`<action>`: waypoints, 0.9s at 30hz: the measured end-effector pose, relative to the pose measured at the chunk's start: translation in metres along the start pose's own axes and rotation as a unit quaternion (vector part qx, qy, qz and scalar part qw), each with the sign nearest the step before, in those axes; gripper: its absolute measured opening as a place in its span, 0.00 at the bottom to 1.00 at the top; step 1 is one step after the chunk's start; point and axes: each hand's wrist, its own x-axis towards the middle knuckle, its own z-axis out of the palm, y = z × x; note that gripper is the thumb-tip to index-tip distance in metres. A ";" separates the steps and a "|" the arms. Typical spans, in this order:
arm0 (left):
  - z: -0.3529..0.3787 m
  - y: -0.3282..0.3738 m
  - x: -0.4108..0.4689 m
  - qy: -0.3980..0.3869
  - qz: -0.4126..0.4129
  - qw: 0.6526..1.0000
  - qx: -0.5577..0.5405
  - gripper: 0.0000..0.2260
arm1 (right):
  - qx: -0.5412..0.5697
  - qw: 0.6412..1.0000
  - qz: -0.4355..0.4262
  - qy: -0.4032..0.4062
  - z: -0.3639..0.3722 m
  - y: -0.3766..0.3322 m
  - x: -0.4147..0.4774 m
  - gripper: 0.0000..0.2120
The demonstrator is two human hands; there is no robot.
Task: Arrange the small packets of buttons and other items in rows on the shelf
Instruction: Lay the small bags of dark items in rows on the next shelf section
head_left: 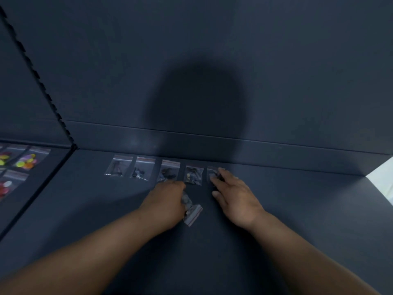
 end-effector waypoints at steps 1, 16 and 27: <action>0.000 0.001 0.001 -0.001 -0.003 1.000 -0.006 0.10 | -0.002 1.000 0.002 -0.005 0.000 0.000 -0.001 0.25; -0.010 0.026 0.013 -0.040 -0.206 0.817 -0.537 0.09 | 0.537 0.824 0.166 0.066 -0.027 -0.023 -0.005 0.04; -0.001 0.061 0.015 -0.076 -0.157 0.808 -0.563 0.05 | 0.662 0.719 0.211 0.001 -0.041 -0.006 -0.027 0.08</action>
